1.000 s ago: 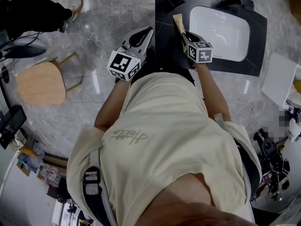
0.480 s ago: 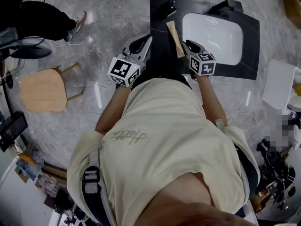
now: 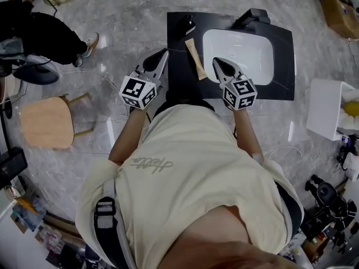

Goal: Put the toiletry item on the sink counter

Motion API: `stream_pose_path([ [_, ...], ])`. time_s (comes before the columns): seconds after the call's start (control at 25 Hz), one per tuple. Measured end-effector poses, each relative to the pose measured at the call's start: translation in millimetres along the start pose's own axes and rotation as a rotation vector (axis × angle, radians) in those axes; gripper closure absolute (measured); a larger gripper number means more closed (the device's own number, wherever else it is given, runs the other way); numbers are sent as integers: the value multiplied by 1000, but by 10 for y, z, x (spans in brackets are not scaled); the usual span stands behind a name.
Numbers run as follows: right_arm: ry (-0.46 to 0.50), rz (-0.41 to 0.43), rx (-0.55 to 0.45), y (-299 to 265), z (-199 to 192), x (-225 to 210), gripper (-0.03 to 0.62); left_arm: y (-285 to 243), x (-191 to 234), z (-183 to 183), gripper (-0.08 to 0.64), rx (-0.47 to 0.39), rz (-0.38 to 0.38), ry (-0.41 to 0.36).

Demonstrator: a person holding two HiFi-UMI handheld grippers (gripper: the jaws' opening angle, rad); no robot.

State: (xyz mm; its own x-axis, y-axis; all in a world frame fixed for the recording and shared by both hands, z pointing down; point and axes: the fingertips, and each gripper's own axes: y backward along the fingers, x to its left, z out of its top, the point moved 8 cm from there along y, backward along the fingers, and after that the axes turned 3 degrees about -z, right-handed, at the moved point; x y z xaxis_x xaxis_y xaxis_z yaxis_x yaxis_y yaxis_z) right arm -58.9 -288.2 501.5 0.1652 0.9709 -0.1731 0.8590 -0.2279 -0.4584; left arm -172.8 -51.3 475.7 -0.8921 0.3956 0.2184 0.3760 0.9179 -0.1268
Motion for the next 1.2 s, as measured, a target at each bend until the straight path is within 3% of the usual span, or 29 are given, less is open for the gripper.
stream_pose_path([
  [0.52,85,-43,-238,517,826,-120,598,-189,-255,668,557,-133,-63,-66],
  [0.92,145,-15,-343,768,1210,-49,598,-205,-348,1233,557,-235,-55,-126],
  [1.2,162,4,-388,871,1397,-19,598,-202,-436,1368,557,-258,-51,-149],
])
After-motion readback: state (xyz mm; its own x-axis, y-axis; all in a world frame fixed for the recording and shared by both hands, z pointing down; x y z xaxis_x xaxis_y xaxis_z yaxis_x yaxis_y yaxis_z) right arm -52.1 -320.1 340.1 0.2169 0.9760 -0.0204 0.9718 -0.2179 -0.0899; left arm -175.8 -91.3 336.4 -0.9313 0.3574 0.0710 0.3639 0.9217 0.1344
